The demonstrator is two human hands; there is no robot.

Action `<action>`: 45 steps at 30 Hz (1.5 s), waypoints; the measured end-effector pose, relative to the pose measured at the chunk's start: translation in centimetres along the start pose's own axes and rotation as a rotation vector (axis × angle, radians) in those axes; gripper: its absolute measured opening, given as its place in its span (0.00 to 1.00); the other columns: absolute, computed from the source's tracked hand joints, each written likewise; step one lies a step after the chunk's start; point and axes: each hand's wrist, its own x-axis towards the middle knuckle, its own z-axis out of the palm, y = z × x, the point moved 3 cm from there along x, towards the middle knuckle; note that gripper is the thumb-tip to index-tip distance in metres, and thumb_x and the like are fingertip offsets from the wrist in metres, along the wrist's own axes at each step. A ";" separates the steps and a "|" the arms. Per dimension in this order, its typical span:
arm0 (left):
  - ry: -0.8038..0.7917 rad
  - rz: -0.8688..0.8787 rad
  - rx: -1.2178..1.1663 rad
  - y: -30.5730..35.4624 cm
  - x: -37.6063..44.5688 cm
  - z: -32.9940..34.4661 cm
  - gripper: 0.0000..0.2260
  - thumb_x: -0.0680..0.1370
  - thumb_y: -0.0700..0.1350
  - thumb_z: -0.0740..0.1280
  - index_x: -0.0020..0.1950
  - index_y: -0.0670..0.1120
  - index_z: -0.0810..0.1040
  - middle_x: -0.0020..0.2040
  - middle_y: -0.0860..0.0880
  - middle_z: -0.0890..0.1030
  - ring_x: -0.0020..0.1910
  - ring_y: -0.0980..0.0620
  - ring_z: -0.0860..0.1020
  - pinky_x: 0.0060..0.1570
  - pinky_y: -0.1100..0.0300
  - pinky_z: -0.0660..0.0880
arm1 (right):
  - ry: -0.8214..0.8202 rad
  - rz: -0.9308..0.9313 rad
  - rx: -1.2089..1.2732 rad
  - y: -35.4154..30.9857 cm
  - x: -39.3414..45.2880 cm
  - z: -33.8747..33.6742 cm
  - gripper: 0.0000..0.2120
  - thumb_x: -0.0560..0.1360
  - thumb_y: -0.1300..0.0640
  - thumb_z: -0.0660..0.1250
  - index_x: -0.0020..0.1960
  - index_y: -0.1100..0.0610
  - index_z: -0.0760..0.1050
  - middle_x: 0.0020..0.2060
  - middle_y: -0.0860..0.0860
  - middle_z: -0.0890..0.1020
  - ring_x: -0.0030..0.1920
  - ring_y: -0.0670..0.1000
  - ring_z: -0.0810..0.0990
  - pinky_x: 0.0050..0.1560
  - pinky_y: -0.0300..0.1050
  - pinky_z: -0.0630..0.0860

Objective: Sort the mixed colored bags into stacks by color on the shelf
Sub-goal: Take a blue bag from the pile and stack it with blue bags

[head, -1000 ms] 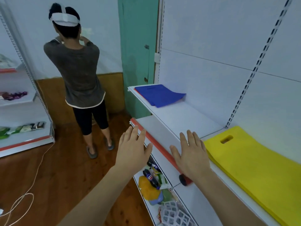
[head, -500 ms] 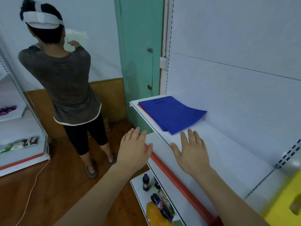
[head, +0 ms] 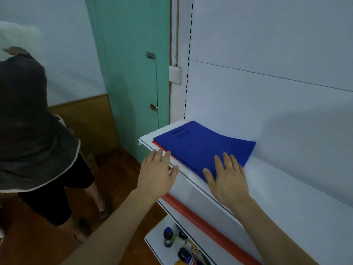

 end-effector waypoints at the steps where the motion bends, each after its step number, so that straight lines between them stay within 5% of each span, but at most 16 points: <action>1: -0.008 0.023 0.000 -0.7 1.2 0.0 0.31 0.85 0.65 0.51 0.85 0.51 0.58 0.84 0.47 0.61 0.83 0.44 0.56 0.81 0.44 0.57 | 0.000 0.030 -0.003 -0.4 0.3 0.1 0.40 0.82 0.30 0.41 0.86 0.52 0.53 0.85 0.56 0.53 0.85 0.59 0.48 0.83 0.60 0.54; 9: -0.093 0.156 0.006 -2.7 9.5 2.8 0.26 0.87 0.58 0.49 0.84 0.49 0.61 0.82 0.44 0.64 0.81 0.42 0.60 0.80 0.43 0.59 | -0.084 0.196 -0.037 -0.9 2.6 2.2 0.40 0.81 0.28 0.42 0.86 0.49 0.51 0.85 0.57 0.52 0.85 0.60 0.48 0.83 0.62 0.53; 16: -0.169 0.178 0.122 -3.1 14.8 5.0 0.37 0.81 0.72 0.45 0.81 0.52 0.64 0.80 0.45 0.66 0.76 0.40 0.64 0.73 0.40 0.63 | -0.164 0.256 -0.065 -0.9 6.9 3.9 0.42 0.78 0.25 0.38 0.86 0.46 0.51 0.85 0.57 0.52 0.84 0.61 0.49 0.82 0.65 0.51; 22: -0.098 0.262 0.186 -3.9 17.5 5.3 0.36 0.79 0.73 0.47 0.75 0.52 0.72 0.69 0.46 0.74 0.65 0.42 0.70 0.62 0.44 0.70 | -0.152 0.310 -0.073 -1.2 7.3 4.6 0.41 0.79 0.26 0.38 0.86 0.45 0.51 0.85 0.54 0.52 0.85 0.60 0.48 0.82 0.65 0.50; 30: -0.131 0.428 0.046 -4.7 17.8 6.1 0.36 0.80 0.72 0.48 0.80 0.52 0.66 0.78 0.44 0.67 0.74 0.41 0.64 0.69 0.44 0.69 | -0.145 0.480 -0.078 -2.3 4.7 3.9 0.38 0.79 0.26 0.41 0.85 0.41 0.54 0.85 0.49 0.53 0.85 0.57 0.49 0.82 0.64 0.52; 37: -0.131 0.479 -0.027 -5.8 18.2 6.0 0.28 0.85 0.61 0.54 0.80 0.48 0.66 0.77 0.43 0.69 0.73 0.41 0.67 0.69 0.47 0.70 | -0.118 0.470 -0.053 -5.0 3.1 4.1 0.40 0.77 0.25 0.38 0.84 0.40 0.57 0.85 0.45 0.54 0.85 0.53 0.49 0.83 0.61 0.52; 45: -0.119 0.536 -0.038 -5.1 17.7 5.9 0.25 0.86 0.57 0.53 0.79 0.46 0.68 0.78 0.43 0.70 0.77 0.43 0.66 0.75 0.46 0.64 | -0.103 0.510 -0.098 -5.2 3.1 3.8 0.29 0.84 0.34 0.45 0.83 0.40 0.59 0.84 0.46 0.58 0.85 0.54 0.51 0.83 0.60 0.52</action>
